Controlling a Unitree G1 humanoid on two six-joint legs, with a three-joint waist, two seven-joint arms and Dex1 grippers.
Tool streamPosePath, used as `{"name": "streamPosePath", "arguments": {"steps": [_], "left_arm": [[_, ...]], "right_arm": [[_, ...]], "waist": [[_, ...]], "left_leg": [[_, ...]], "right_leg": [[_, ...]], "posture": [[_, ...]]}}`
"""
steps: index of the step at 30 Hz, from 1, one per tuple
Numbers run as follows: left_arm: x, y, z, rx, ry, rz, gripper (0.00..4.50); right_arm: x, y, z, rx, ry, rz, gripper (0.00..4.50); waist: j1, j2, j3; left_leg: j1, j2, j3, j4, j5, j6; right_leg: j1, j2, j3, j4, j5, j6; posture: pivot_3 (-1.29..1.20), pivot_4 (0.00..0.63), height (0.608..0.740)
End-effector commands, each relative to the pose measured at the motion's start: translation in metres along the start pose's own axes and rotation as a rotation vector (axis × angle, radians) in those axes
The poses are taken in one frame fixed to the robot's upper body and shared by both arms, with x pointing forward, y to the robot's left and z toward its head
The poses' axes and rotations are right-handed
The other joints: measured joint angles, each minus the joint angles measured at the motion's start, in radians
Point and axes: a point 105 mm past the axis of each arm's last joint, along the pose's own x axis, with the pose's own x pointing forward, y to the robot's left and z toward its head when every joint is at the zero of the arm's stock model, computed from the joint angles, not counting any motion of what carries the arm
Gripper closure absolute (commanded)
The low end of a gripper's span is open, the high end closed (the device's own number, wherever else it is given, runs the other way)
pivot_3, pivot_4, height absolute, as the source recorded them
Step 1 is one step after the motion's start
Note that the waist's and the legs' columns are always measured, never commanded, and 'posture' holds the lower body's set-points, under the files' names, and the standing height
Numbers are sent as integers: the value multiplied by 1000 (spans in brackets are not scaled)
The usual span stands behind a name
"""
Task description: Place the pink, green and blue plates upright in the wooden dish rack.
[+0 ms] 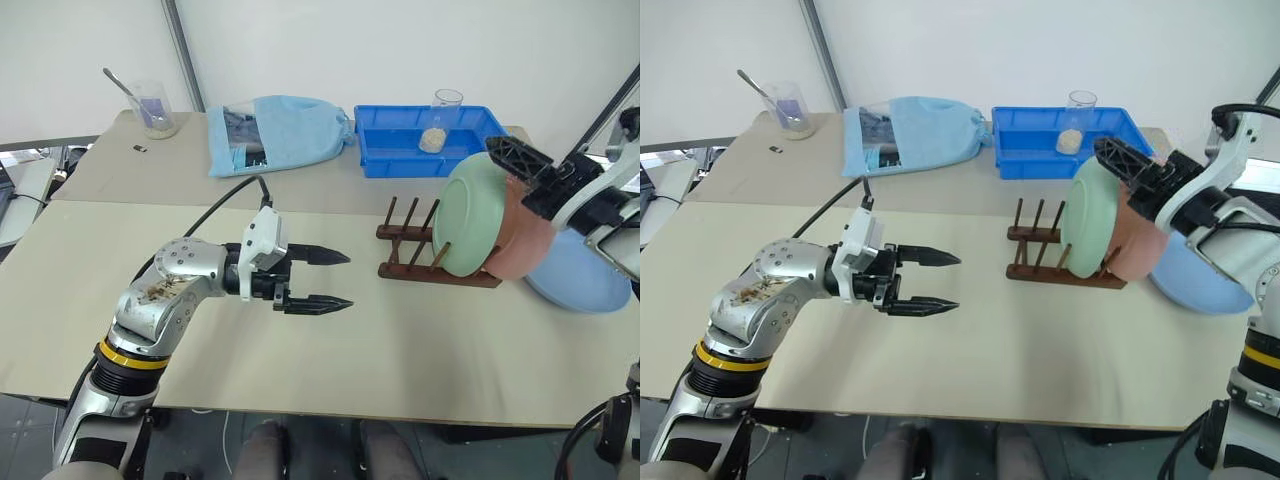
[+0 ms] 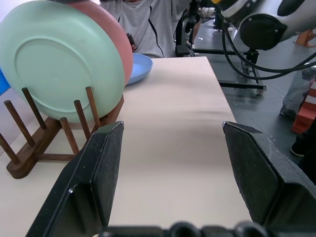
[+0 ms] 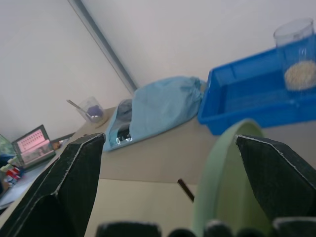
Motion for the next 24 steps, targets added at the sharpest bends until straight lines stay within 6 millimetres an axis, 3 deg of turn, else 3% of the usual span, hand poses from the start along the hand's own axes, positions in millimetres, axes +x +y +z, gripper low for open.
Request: {"name": "streamPosePath", "arguments": {"steps": [1,5,7,9,13,17,21,24], "left_arm": [[1,0,11,46,-31,-11,1056],[0,-4,9,53,-10,-23,1056],[0,-7,7,35,4,-38,1056],[1,-11,7,23,5,-61,1056],[6,-16,8,33,14,-113,68],[15,-19,8,87,16,-143,68],[19,-24,4,103,39,-170,68],[20,-27,2,111,42,-173,68]], "right_arm": [[-14,20,43,-220,-111,64,15],[-43,28,71,-429,-134,67,15],[-63,29,70,-502,-67,60,15],[-82,25,53,-567,64,52,15],[-119,3,16,-659,303,-18,0],[-144,-27,-26,-773,546,-83,0],[-154,-62,-55,-874,688,-147,0],[-147,-86,-71,-902,713,-178,0]], "waist": [[1,0,0],[9,0,0],[14,0,0],[18,0,0],[25,0,-1],[25,0,0],[11,-1,0],[-2,-1,0]], "left_leg": [[0,0,0,0,0,0],[-1,0,0,0,0,0],[-3,0,0,0,-1,1],[-4,0,0,-1,-1,2],[-4,1,0,0,-2,3],[-2,-1,0,2,-2,3],[2,-1,3,3,-2,2],[3,0,4,3,-2,2]], "right_leg": [[0,0,0,0,0,0],[-1,0,-1,-1,0,0],[-1,0,-1,-2,0,0],[-2,0,-2,-5,1,3],[2,-1,-3,-9,1,3],[5,-2,-2,-10,2,4],[6,-3,0,-11,2,4],[6,-3,0,-11,3,4]], "posture": [[0,150,696],[0,150,696],[0,150,696],[0,150,696],[0,150,696],[0,150,696],[0,150,696],[0,150,696]]}}
